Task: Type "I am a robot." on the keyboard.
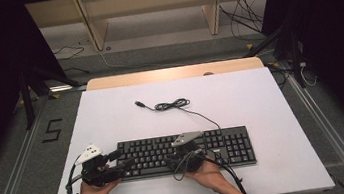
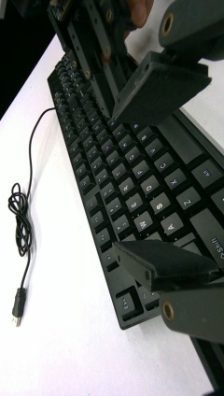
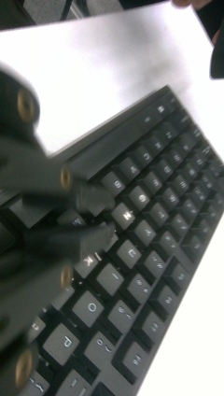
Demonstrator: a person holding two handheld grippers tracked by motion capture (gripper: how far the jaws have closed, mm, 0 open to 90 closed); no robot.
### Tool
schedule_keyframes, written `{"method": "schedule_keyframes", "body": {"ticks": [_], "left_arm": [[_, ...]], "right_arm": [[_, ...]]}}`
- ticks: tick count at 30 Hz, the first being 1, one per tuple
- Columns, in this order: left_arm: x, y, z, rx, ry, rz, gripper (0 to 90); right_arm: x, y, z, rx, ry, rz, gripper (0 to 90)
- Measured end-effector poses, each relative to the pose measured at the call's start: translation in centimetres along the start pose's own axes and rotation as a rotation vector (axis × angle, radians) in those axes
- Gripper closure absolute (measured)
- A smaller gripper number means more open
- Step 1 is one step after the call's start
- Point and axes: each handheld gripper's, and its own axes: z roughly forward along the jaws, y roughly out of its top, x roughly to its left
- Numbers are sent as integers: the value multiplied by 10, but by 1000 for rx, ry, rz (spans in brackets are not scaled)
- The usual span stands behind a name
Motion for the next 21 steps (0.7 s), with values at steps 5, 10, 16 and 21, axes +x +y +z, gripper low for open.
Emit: {"method": "schedule_keyframes", "body": {"ticks": [5, 10, 16, 21], "left_arm": [[1, 0, -1, -8, 2, -2, 299], [1, 0, -1, -9, 2, 0, 297], [2, 0, -1, -11, 1, -1, 293], [2, 0, -2, -18, 5, -5, 288]], "right_arm": [[0, 2, -7, -52, 18, 5, 582], [2, 4, -13, -79, 43, 0, 453], [4, 5, -16, -103, 40, 1, 361], [5, 5, -15, -95, 52, -1, 322]]}}
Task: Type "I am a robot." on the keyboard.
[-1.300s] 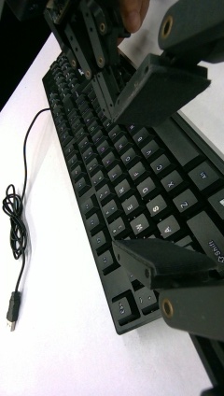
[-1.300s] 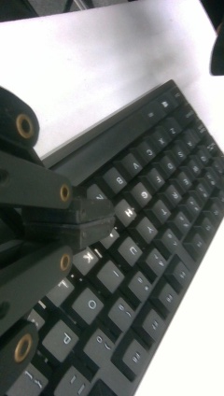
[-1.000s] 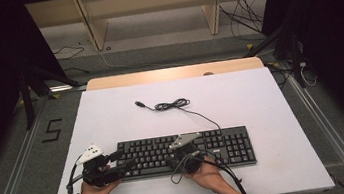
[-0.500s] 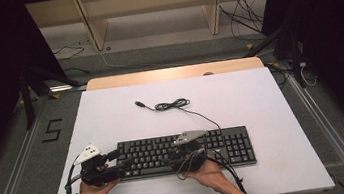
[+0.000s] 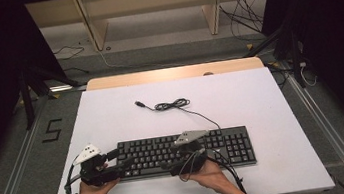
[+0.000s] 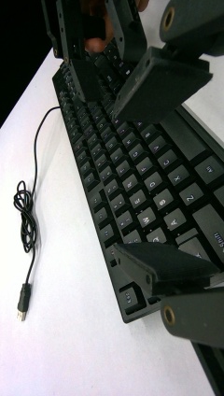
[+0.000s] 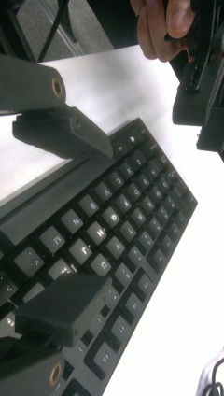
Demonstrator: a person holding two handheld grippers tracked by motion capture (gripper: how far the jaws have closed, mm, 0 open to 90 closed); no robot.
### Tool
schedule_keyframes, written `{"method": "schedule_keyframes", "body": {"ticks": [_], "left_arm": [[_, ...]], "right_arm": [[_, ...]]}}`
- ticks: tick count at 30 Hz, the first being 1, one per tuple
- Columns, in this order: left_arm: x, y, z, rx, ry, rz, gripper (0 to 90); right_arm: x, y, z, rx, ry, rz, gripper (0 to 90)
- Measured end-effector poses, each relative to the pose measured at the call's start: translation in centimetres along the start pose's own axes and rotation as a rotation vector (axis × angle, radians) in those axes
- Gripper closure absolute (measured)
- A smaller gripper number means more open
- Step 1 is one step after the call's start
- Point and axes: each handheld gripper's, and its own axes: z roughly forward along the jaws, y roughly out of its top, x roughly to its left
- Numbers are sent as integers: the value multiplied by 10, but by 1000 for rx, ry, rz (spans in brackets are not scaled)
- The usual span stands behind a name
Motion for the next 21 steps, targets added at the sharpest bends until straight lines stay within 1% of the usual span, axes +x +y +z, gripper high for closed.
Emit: {"method": "schedule_keyframes", "body": {"ticks": [3, 6, 8, 14, 21], "left_arm": [[1, 0, 0, 0, 1, 1, 287], [1, 0, -1, -2, 1, 2, 286], [1, 0, -1, -4, 3, 1, 286], [2, 0, -1, -4, 5, 2, 286], [2, 0, -1, -3, 6, 3, 286]], "right_arm": [[1, 0, 0, 1, 7, -5, 314], [3, 0, 1, 1, 13, -10, 325], [4, 0, 1, 2, 16, -11, 366], [6, -1, 2, 16, 29, -13, 529], [10, -3, 5, 40, 28, -29, 668]]}}
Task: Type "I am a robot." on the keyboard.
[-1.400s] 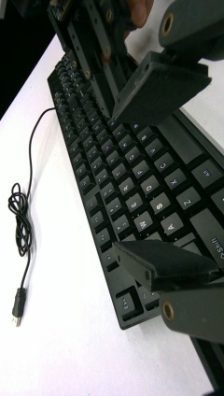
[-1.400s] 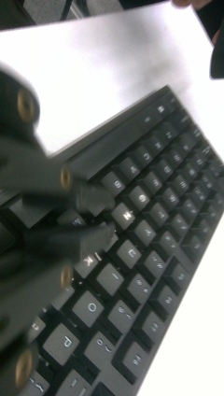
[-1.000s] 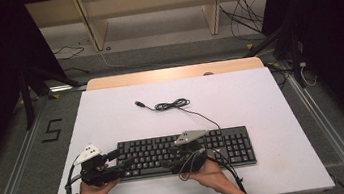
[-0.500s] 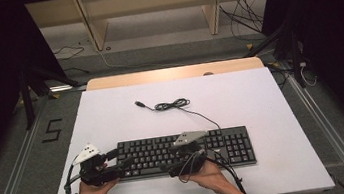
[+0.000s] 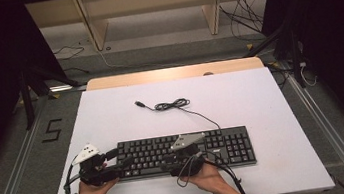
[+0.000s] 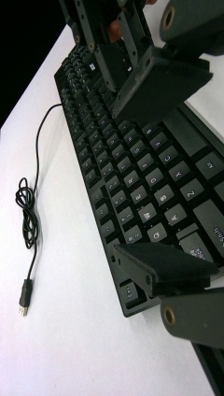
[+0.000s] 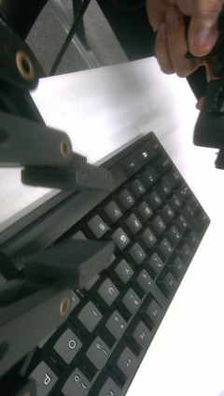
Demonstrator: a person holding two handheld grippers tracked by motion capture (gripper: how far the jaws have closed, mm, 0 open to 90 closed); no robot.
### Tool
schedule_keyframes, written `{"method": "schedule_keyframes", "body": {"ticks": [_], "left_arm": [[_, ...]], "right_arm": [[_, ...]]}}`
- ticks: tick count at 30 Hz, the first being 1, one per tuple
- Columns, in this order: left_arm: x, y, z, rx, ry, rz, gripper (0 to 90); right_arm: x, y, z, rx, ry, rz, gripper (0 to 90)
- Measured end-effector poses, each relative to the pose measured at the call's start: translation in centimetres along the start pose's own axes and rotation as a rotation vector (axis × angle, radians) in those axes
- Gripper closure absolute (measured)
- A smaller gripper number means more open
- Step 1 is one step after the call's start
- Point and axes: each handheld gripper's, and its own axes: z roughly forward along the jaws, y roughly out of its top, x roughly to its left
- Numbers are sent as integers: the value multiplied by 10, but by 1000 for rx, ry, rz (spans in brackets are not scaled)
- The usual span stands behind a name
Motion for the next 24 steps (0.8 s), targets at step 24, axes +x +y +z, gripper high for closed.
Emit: {"method": "schedule_keyframes", "body": {"ticks": [24], "left_arm": [[0, 0, 1, 4, 0, 2, 287]], "right_arm": [[2, -5, 7, 54, -33, -28, 880]]}}
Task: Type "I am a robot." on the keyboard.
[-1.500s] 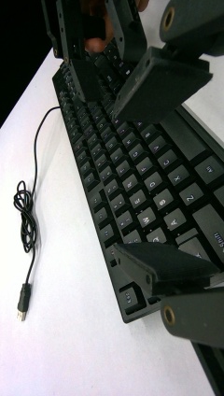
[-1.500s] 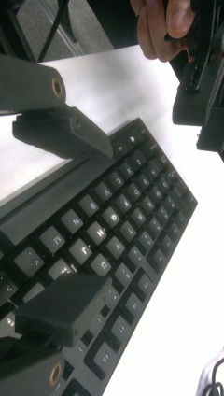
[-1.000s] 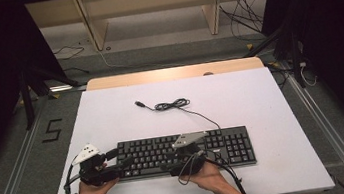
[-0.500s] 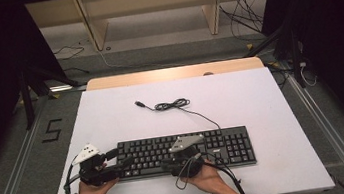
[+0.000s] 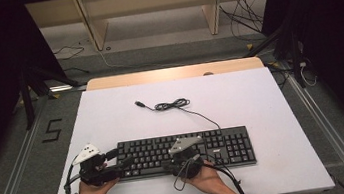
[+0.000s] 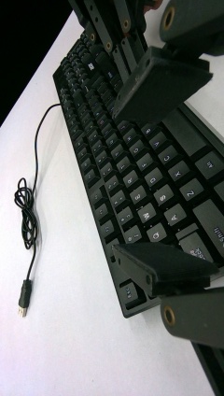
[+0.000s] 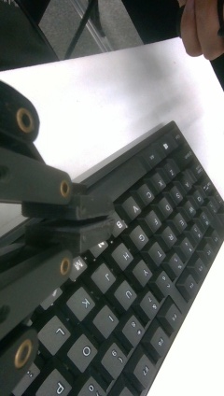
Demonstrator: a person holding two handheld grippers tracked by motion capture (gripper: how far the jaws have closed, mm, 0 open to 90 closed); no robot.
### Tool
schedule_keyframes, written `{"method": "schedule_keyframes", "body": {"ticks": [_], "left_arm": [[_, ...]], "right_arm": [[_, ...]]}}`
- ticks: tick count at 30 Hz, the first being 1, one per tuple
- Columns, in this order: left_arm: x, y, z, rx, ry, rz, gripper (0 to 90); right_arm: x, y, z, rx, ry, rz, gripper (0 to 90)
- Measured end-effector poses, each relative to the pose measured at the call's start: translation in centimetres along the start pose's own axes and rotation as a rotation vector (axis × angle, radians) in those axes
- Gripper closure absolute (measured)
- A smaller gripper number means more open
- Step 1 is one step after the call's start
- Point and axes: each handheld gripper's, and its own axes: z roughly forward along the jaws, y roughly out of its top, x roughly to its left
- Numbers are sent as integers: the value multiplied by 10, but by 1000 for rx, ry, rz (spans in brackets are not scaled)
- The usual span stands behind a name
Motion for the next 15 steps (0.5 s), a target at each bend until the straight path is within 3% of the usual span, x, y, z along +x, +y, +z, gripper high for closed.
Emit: {"method": "schedule_keyframes", "body": {"ticks": [15], "left_arm": [[0, 0, 0, 2, -2, 1, 288]], "right_arm": [[-2, -2, 5, 16, -16, 0, 900]]}}
